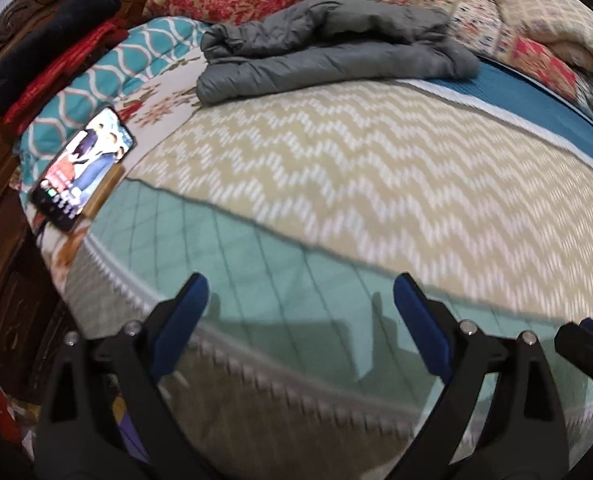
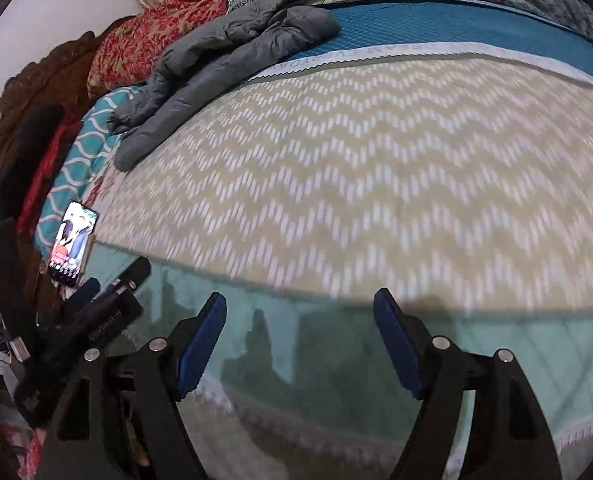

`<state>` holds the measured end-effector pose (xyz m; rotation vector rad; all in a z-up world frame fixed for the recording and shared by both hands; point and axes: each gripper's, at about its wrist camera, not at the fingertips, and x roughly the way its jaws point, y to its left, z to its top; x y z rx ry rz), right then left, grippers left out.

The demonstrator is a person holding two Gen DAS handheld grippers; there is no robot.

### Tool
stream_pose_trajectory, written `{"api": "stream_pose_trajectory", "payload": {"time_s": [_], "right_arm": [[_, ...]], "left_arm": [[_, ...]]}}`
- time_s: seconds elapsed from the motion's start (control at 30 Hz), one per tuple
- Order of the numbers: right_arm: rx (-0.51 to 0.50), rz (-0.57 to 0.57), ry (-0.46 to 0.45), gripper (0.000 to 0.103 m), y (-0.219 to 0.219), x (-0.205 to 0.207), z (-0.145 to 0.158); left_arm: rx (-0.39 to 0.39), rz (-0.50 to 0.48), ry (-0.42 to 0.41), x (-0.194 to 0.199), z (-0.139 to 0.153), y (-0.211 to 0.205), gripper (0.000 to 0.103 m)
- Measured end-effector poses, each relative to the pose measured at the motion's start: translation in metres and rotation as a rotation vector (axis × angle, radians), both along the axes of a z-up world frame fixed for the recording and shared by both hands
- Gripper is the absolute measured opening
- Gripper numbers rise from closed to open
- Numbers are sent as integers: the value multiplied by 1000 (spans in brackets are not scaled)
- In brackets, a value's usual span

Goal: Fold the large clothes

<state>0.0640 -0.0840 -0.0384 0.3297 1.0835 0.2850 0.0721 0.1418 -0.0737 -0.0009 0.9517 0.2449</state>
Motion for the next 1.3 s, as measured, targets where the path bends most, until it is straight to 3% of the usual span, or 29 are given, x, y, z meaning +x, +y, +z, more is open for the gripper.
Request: {"api": "stream_pose_trajectory", "payload": {"time_s": [0.17,0.4,1.3], "right_arm": [[-8,11,-25,85,-2,-47,9],[-3,38,-53,85,2,-69,19],[55,32,-20,85,-2,-77,15]], "left_arm": [[2,17,2,-32,10,-6,90],[26,35,-12,-51,24,-10,90],[45,-18,-2,-65,39,-24,90]]}}
